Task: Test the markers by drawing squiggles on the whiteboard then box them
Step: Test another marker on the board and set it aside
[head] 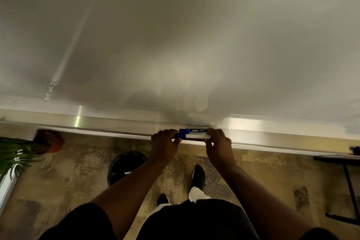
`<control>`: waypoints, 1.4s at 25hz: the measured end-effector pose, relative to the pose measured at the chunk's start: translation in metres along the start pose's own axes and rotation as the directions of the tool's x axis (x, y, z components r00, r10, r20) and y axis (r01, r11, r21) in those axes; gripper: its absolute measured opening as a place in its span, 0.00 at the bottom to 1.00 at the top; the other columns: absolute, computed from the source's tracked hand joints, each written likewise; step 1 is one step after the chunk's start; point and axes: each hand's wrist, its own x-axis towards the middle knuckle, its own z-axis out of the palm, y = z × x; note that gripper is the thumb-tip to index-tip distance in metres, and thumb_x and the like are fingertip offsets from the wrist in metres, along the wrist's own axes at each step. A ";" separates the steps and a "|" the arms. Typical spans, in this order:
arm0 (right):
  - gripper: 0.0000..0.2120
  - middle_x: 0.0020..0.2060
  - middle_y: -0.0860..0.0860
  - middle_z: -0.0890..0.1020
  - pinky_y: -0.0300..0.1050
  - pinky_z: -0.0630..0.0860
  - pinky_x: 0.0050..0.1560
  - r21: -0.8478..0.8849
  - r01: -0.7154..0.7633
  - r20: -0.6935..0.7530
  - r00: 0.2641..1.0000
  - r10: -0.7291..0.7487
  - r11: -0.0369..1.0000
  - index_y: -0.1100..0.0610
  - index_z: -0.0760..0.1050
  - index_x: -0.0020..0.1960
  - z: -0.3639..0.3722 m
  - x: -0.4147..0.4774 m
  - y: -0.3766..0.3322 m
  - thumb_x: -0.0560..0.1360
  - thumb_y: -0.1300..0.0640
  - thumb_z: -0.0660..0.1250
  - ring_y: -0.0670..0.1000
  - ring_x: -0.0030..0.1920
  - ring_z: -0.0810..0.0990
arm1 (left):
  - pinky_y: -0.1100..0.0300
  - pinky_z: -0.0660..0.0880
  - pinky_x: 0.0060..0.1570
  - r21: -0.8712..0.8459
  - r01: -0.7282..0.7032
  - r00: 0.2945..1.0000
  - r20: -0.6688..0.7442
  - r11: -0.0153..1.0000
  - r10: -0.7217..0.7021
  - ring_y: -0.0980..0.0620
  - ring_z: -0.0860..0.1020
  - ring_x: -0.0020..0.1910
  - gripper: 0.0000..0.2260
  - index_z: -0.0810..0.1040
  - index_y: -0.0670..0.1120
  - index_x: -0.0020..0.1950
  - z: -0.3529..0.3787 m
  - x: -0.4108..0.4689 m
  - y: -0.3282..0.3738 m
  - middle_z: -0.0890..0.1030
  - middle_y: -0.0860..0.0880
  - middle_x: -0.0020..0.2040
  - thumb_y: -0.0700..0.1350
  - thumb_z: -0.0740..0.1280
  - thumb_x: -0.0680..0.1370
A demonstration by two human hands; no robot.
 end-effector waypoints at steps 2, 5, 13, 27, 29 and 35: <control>0.21 0.60 0.51 0.78 0.58 0.78 0.56 -0.008 0.021 0.003 1.000 -0.020 1.000 0.54 0.75 0.66 -0.004 0.004 0.002 0.75 0.64 0.70 0.54 0.55 0.79 | 0.52 0.69 0.56 -0.024 0.035 0.999 -0.017 0.999 -0.035 0.50 0.77 0.55 0.15 0.79 0.53 0.63 0.001 -0.001 0.004 0.82 0.53 0.53 0.53 0.68 0.77; 0.17 0.58 0.52 0.81 0.55 0.75 0.59 -0.019 0.059 -0.027 0.998 -0.059 0.998 0.54 0.79 0.61 -0.014 0.007 0.001 0.74 0.67 0.69 0.55 0.57 0.76 | 0.53 0.69 0.55 -0.046 0.042 0.997 -0.055 0.998 -0.044 0.49 0.77 0.53 0.13 0.80 0.53 0.61 0.003 -0.003 0.013 0.82 0.52 0.51 0.53 0.69 0.77; 0.18 0.53 0.47 0.74 0.48 0.79 0.53 -0.034 0.147 0.002 0.989 -0.147 0.989 0.56 0.80 0.60 -0.033 0.000 0.008 0.73 0.69 0.67 0.52 0.52 0.76 | 0.51 0.74 0.50 -0.208 -0.113 0.985 -0.152 0.971 0.082 0.49 0.77 0.49 0.07 0.79 0.49 0.51 -0.004 -0.029 0.038 0.79 0.51 0.48 0.45 0.73 0.75; 0.16 0.46 0.43 0.80 0.41 0.72 0.47 -0.039 0.311 -0.041 0.949 -0.312 0.950 0.49 0.83 0.57 -0.064 -0.112 0.000 0.72 0.43 0.74 0.46 0.50 0.73 | 0.68 0.72 0.50 -0.381 -0.251 0.965 -0.026 0.890 0.261 0.56 0.77 0.50 0.14 0.80 0.48 0.64 -0.004 -0.126 0.060 0.81 0.53 0.53 0.48 0.69 0.79; 0.17 0.46 0.44 0.81 0.41 0.72 0.46 -0.062 0.315 -0.045 0.947 -0.318 0.947 0.49 0.83 0.57 -0.065 -0.134 0.007 0.72 0.41 0.74 0.46 0.49 0.73 | 0.70 0.71 0.47 -0.400 -0.248 0.963 -0.003 0.882 0.270 0.56 0.77 0.48 0.14 0.81 0.48 0.63 0.004 -0.144 0.063 0.81 0.53 0.51 0.48 0.70 0.78; 0.16 0.47 0.41 0.84 0.45 0.69 0.48 -0.085 0.338 -0.071 0.936 -0.345 0.937 0.47 0.84 0.54 -0.077 -0.171 0.019 0.71 0.39 0.73 0.44 0.47 0.73 | 0.66 0.74 0.48 -0.387 -0.226 0.960 0.068 0.894 0.272 0.56 0.78 0.47 0.14 0.81 0.50 0.61 0.004 -0.184 0.076 0.82 0.53 0.51 0.51 0.70 0.77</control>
